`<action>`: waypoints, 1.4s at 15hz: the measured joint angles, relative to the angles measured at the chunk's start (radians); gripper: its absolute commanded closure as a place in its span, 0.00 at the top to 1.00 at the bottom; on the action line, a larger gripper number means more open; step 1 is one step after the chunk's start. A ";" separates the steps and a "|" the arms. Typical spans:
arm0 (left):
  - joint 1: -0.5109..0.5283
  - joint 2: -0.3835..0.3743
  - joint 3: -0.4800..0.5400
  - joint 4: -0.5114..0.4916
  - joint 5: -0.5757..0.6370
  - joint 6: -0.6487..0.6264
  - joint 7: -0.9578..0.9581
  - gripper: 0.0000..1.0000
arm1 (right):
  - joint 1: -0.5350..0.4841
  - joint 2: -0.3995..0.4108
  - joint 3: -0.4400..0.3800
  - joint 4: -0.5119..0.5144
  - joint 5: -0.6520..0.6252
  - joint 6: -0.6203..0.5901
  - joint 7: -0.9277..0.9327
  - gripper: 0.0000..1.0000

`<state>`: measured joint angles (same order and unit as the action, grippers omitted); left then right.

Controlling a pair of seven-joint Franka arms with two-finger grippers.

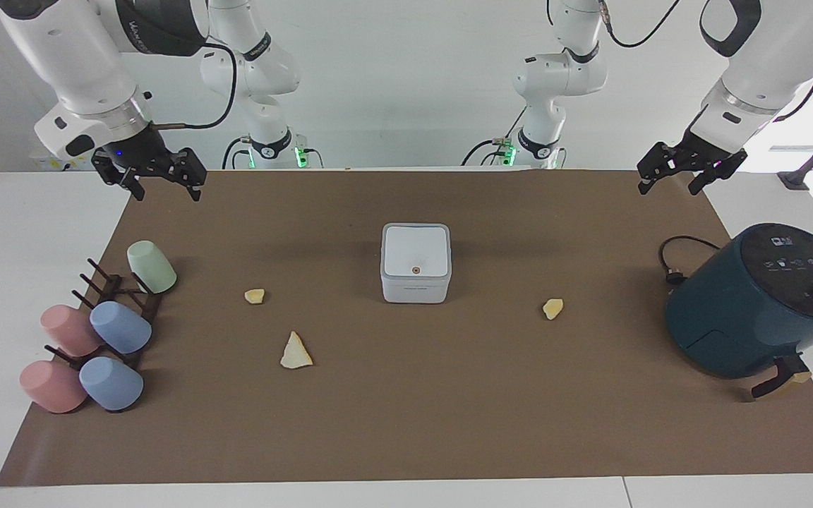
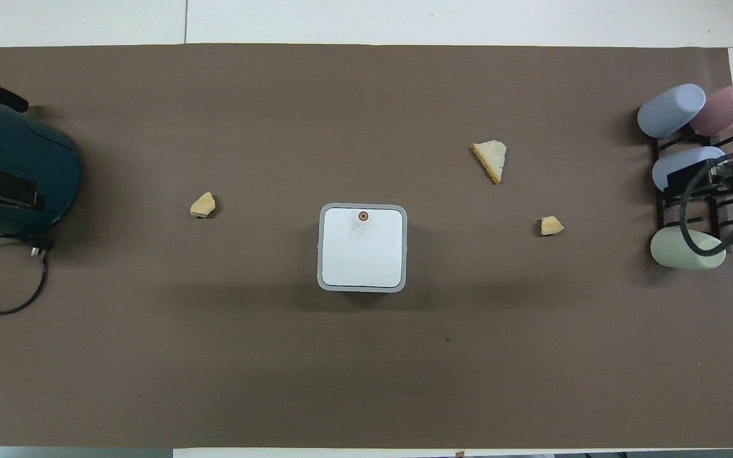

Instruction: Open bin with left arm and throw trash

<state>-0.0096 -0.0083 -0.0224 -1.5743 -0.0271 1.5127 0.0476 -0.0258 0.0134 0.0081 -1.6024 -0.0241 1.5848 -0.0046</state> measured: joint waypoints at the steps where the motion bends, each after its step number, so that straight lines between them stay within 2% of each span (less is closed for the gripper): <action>1: -0.003 0.000 -0.002 0.000 -0.001 0.003 0.001 1.00 | 0.001 -0.001 0.000 -0.027 0.001 0.050 -0.003 1.00; 2: -0.015 0.000 -0.003 0.000 -0.002 0.010 0.001 1.00 | 0.004 -0.001 0.000 -0.053 0.004 0.094 -0.006 1.00; 3: -0.031 0.000 -0.006 -0.002 -0.003 0.026 0.001 0.94 | 0.008 0.000 0.001 -0.078 0.011 0.136 -0.007 1.00; 6: -0.114 -0.001 -0.012 -0.019 -0.004 0.088 -0.027 0.04 | 0.045 0.020 0.004 -0.171 0.037 0.302 -0.009 1.00; 7: -0.149 -0.002 -0.014 -0.031 -0.005 0.109 -0.055 0.00 | 0.063 0.034 0.005 -0.203 0.039 0.354 -0.009 1.00; 9: -0.232 -0.009 -0.017 -0.076 -0.005 0.170 -0.128 0.00 | 0.086 0.065 0.005 -0.268 0.039 0.424 -0.009 1.00; 15: -0.463 -0.015 -0.022 -0.284 -0.005 0.557 -0.314 0.00 | 0.078 0.087 -0.002 -0.516 0.039 0.713 -0.009 1.00; 17: -0.513 0.009 -0.022 -0.323 -0.005 0.657 -0.337 0.00 | 0.078 0.094 -0.002 -0.550 0.039 0.745 -0.009 1.00; 18: -0.536 0.031 -0.022 -0.331 -0.005 0.700 -0.341 0.00 | 0.078 0.102 -0.002 -0.556 0.039 0.752 -0.009 0.95; 21: -0.596 0.118 -0.021 -0.335 -0.005 0.822 -0.347 0.00 | 0.078 0.139 -0.002 -0.559 0.039 0.763 -0.009 0.89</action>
<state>-0.6061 0.1096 -0.0438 -1.9095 -0.0322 2.3345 -0.2993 0.0522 0.1526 0.0059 -2.1616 0.0148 2.3474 -0.0132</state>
